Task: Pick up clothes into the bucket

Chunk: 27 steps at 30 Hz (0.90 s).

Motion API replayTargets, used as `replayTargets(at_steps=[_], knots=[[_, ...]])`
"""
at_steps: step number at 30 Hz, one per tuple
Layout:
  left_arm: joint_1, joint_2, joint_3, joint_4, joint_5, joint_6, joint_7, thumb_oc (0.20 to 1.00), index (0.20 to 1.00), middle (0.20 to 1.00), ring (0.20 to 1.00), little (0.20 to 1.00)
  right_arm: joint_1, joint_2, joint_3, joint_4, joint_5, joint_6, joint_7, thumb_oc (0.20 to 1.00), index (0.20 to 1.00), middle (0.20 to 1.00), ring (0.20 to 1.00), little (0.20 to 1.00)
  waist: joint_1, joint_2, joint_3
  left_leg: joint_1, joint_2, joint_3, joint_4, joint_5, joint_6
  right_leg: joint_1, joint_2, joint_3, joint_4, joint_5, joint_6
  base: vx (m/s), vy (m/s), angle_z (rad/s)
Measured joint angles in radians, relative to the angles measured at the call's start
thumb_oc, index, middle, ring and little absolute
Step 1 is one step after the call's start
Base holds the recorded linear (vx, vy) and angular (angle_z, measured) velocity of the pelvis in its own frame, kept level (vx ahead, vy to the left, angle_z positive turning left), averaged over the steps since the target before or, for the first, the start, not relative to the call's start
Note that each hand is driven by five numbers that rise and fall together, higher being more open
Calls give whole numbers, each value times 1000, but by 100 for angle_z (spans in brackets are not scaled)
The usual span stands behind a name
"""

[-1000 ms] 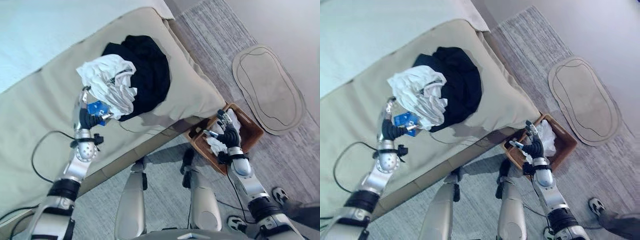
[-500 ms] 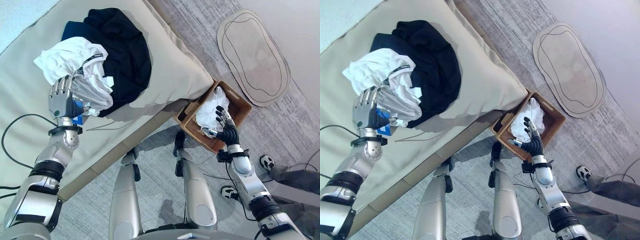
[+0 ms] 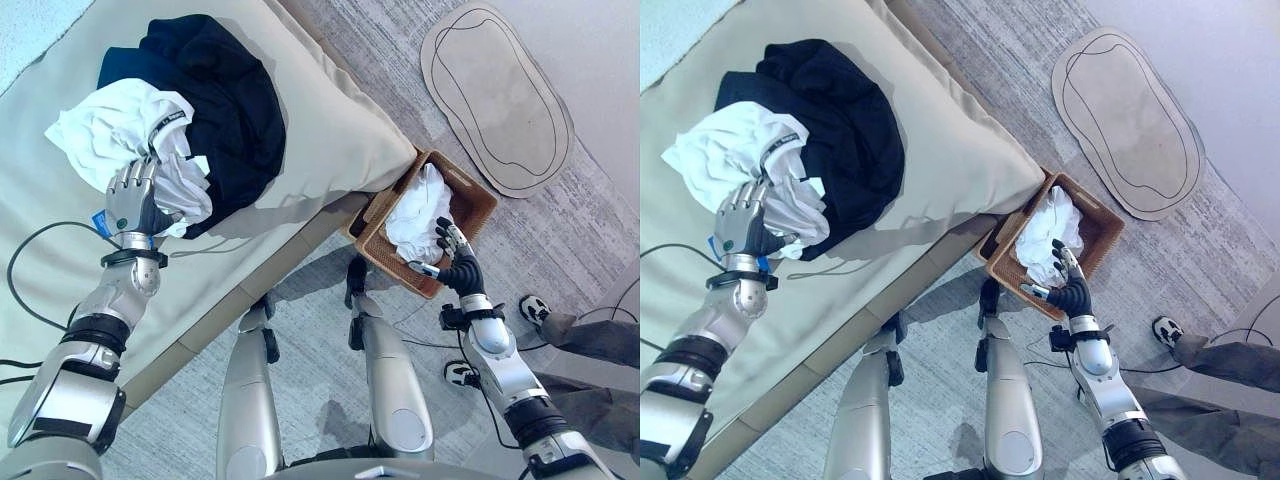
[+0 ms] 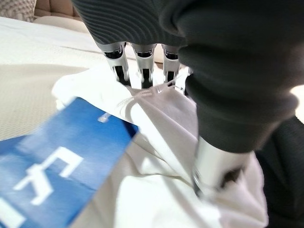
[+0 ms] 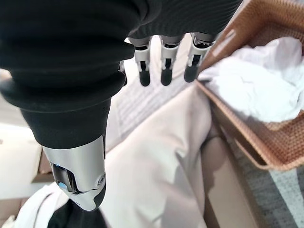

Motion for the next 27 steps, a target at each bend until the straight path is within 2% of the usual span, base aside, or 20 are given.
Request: replayTargets(at_steps=[4, 7, 15, 17, 20, 21, 23, 24, 27], knots=[[-8, 1, 5, 0, 0, 6, -22, 200, 200, 200, 200, 200, 0, 0, -13, 0, 0, 0, 14, 1000, 1000, 1000, 1000, 1000, -3, 0, 0, 0, -1, 1, 0, 0, 0, 0, 0, 1, 0, 0, 0, 4, -8, -1], [50, -7, 53, -57, 3, 3, -32, 200, 200, 200, 200, 200, -2, -1, -19, 0, 0, 1, 15, 1000, 1000, 1000, 1000, 1000, -1, 5, -2, 10, 2, 1, 1, 0, 0, 9, 1, 2, 0, 3, -4, 27, -32, -1], [182, -62, 80, -135, 7, -12, -53, 200, 200, 200, 200, 200, -3, 3, -18, 17, 0, 5, 16, 1000, 1000, 1000, 1000, 1000, 46, 20, -7, 150, 1, 1, -38, -1, -2, 140, -2, -6, -22, -1, -7, 56, -15, 1], [246, -75, 89, -186, 7, -14, -57, 200, 200, 200, 200, 200, 7, 0, -21, 17, -6, 5, 15, 1000, 1000, 1000, 1000, 1000, 51, 35, -30, 195, 1, 1, -61, -9, -11, 183, -3, -13, -37, -9, -8, 103, -22, 3], [406, -127, 205, -350, 5, -37, -68, 200, 200, 200, 200, 200, 19, -1, -27, 35, -36, 18, 14, 1000, 1000, 1000, 1000, 1000, 89, 64, -60, 283, 1, 5, -101, -6, -9, 272, 1, -20, -73, -6, -2, 93, -31, 0], [445, -134, 227, -402, 5, -42, -70, 200, 200, 200, 200, 200, 32, -1, -29, 38, -44, 22, 14, 1000, 1000, 1000, 1000, 1000, 87, 67, -68, 307, 1, 7, -114, -5, -9, 295, 3, -21, -86, -5, -1, 89, -46, 2], [535, -141, 267, -509, 3, -62, -84, 200, 200, 200, 200, 200, 50, -3, -39, 43, -63, 28, 15, 1000, 1000, 1000, 1000, 1000, 113, 90, -116, 342, 1, 6, -139, -4, -10, 334, 6, -32, -112, -5, 1, 64, -51, 6], [571, -148, 297, -569, -5, -66, -93, 200, 200, 200, 200, 200, 49, -3, -39, 42, -71, 32, 16, 1000, 1000, 1000, 1000, 1000, 115, 91, -116, 361, 1, 7, -146, -4, -10, 354, 7, -33, -122, -4, 2, 41, -46, 8], [640, -158, 355, -747, -31, -132, -126, 200, 200, 200, 200, 200, 65, -16, -40, 36, -102, 35, 34, 1000, 1000, 1000, 1000, 1000, 138, 100, -159, 422, 4, 5, -161, -3, -9, 422, 14, -39, -147, -5, 4, 63, -64, 2]])
